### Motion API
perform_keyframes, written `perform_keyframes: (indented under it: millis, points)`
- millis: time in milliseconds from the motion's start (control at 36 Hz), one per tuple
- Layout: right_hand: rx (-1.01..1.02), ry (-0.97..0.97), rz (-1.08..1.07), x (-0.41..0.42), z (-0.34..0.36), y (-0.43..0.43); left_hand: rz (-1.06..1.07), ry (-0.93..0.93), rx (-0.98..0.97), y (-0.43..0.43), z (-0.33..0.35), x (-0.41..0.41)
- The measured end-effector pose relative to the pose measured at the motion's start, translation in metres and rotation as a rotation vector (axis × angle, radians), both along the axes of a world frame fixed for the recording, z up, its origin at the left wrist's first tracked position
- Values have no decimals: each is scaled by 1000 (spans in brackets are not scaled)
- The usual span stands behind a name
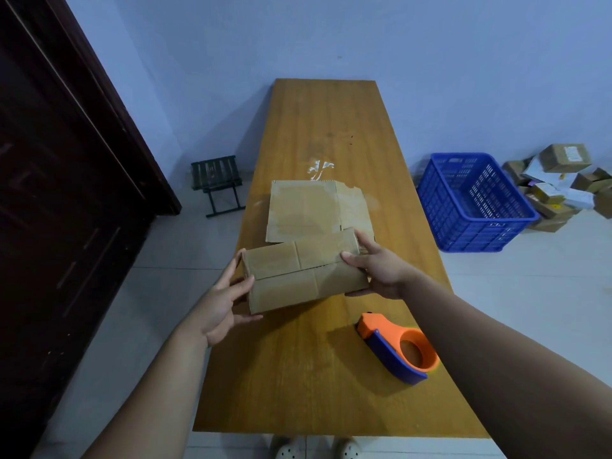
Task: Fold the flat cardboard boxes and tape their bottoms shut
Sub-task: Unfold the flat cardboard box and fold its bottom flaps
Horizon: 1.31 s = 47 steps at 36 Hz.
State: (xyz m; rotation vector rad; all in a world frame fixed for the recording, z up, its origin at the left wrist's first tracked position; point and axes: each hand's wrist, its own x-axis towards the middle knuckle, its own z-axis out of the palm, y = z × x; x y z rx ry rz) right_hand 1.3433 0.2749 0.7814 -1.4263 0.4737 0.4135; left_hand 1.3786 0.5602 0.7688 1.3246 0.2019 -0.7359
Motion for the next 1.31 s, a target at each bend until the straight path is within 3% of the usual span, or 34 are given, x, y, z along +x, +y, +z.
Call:
perform_keyframes:
  millis: [83, 250, 389, 694, 778, 917, 1056, 1139, 1222, 1306]
  points:
    - [-16, -75, 44, -2, 5, 3, 57, 180, -109, 3, 1, -1]
    - [-32, -173, 115, -1, 17, 7, -50, 499, -102, 7, 7, 3]
    - [-8, -254, 198, -5, 29, -3, -122, 543, -167, 3, 9, -5]
    - [35, -280, 308, -3, 27, -10, 268, 587, -379, -20, 4, -24]
    - [52, -278, 299, -2, 20, -7, 298, 566, -389, -19, 3, -23]
    - [-83, -294, 247, -2, 8, 0, 319, 542, -374, -22, 2, -19]
    - [-483, -319, 320, -10, 8, 1, 309, 468, -264, -16, -2, -14]
    - [-815, -307, 382, -14, 3, 4, 183, 302, -178, -7, -8, -8]
    - [-866, -191, 294, -17, -8, 13, -46, 45, -101, -5, -8, -8]
    - [-898, -49, 253, -21, -20, 18, -147, -65, -14, -7, -10, -13]
